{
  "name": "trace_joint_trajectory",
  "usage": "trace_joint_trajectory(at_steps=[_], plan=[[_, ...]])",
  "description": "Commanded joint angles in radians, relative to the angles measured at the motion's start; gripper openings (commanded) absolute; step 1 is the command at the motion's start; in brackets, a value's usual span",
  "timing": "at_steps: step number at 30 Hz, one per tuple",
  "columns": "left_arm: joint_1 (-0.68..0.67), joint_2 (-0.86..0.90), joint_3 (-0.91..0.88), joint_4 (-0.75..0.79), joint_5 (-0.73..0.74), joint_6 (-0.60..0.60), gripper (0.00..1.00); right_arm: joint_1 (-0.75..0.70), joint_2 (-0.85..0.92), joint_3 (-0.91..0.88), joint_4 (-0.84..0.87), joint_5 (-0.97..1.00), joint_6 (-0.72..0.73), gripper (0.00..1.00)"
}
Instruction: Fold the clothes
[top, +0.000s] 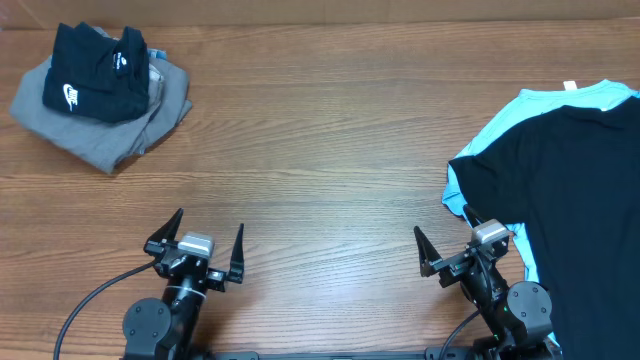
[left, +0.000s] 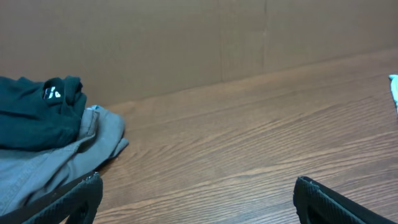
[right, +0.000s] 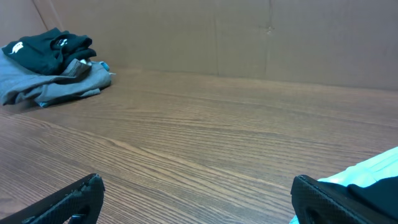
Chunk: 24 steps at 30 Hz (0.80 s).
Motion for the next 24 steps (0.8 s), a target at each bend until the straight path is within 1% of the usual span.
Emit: trace_joint_trajectory(at_steps=[1, 7, 24], plan=[[0.008, -0.016, -0.037, 0.022, 0.010, -0.022, 1.00, -0.001, -0.012, 0.000, 0.007, -0.004, -0.001, 1.00], [0.008, -0.015, -0.148, 0.072, 0.006, -0.021, 1.00, -0.001, -0.012, 0.000, 0.007, -0.004, -0.001, 1.00], [0.007, -0.015, -0.154, 0.090, 0.006, -0.022, 1.00, -0.001, -0.012, 0.000, 0.007, -0.004, -0.001, 1.00]])
